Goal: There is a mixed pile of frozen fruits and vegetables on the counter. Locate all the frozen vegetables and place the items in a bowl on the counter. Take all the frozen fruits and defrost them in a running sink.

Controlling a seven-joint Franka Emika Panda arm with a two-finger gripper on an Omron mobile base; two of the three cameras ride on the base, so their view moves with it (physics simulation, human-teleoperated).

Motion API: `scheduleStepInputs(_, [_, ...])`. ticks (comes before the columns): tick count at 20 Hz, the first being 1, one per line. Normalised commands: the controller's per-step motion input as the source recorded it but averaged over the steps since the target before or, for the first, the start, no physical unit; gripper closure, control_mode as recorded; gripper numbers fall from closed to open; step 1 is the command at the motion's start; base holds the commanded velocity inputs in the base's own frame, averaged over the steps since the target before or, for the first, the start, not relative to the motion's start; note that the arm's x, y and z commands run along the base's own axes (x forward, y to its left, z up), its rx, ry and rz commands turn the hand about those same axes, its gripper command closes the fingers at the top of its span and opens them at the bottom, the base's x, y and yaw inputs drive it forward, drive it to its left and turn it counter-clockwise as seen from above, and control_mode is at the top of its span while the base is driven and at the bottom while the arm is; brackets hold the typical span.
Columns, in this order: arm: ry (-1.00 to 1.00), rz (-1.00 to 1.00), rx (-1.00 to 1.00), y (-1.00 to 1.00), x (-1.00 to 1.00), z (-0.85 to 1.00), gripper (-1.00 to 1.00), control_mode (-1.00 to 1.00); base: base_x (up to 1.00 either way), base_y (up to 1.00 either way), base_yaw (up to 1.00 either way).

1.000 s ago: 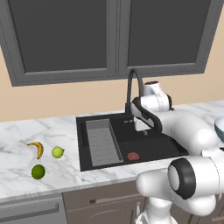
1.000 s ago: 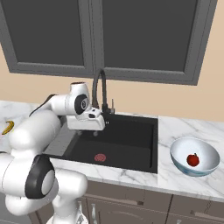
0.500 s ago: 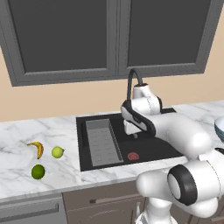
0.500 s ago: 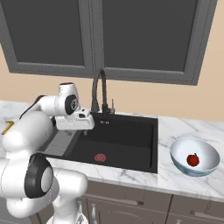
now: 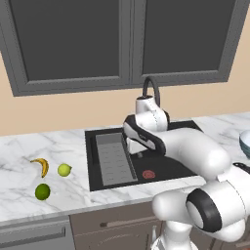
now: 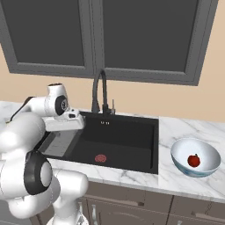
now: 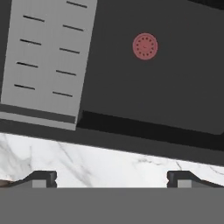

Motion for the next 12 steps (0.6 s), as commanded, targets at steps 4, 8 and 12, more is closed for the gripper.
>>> scheduleStepInputs(4, [0.05,0.14,0.13,0.13,-0.01,0.0,-1.0,-1.0,0.0,0.0,0.0])
scheduleStepInputs(8, [0.02,0.12,0.22,0.0,-0.05,-0.07,-1.0,-1.0,0.0,0.0,0.0])
scheduleStepInputs(12, [-0.08,0.13,0.24,0.03,0.0,-0.07,-1.0,-1.0,0.0,0.0,0.0])
